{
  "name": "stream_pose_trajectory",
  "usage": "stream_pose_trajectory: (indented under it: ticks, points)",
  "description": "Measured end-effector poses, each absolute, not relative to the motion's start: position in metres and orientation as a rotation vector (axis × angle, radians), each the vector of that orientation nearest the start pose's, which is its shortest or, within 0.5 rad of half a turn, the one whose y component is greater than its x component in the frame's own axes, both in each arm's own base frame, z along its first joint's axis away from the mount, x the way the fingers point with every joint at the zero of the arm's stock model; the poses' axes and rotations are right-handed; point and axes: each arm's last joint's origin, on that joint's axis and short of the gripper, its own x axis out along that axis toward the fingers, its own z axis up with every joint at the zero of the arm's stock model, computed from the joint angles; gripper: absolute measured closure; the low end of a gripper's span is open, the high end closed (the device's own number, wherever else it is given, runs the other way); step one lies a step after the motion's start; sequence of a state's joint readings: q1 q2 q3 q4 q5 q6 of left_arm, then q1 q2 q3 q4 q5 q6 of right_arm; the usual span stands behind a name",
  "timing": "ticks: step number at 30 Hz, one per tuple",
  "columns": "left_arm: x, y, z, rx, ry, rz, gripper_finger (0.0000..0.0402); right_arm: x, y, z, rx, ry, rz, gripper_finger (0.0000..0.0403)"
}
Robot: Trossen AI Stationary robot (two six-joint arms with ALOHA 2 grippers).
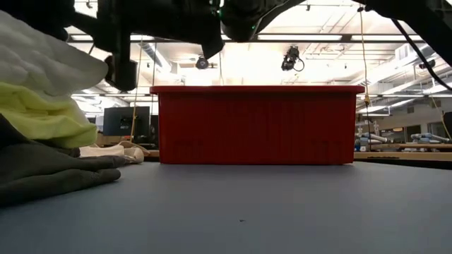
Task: Fold laundry
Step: Stack the black shorts on top of the white blouse, then remove the blue shorts from the bin
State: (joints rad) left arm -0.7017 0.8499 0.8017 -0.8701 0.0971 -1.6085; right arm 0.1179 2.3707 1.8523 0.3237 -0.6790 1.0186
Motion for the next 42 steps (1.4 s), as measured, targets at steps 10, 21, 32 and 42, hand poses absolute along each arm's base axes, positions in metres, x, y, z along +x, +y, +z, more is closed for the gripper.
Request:
stream_pose_trajectory:
  ticks: [10, 21, 32, 42]
  points:
    - [0.107, -0.104, 0.308, -1.163, 1.195, 0.085, 0.0235, 0.525, 0.07, 0.225, 1.002, 0.617, 0.529, 0.021]
    - [0.087, -0.114, 0.316, -1.104, 1.292, 0.086, 0.0232, 0.496, 0.059, 0.245, 0.681, 0.73, 0.201, 0.0211]
    - [0.073, -0.1, 0.344, -1.092, 1.406, 0.137, 0.0264, 0.461, 0.022, 0.295, 0.484, 0.706, -0.093, 0.0211]
    - [0.072, -0.075, 0.363, -1.027, 1.042, 0.385, 0.0274, 0.414, -0.019, 0.344, 0.33, 0.749, -0.178, 0.0211]
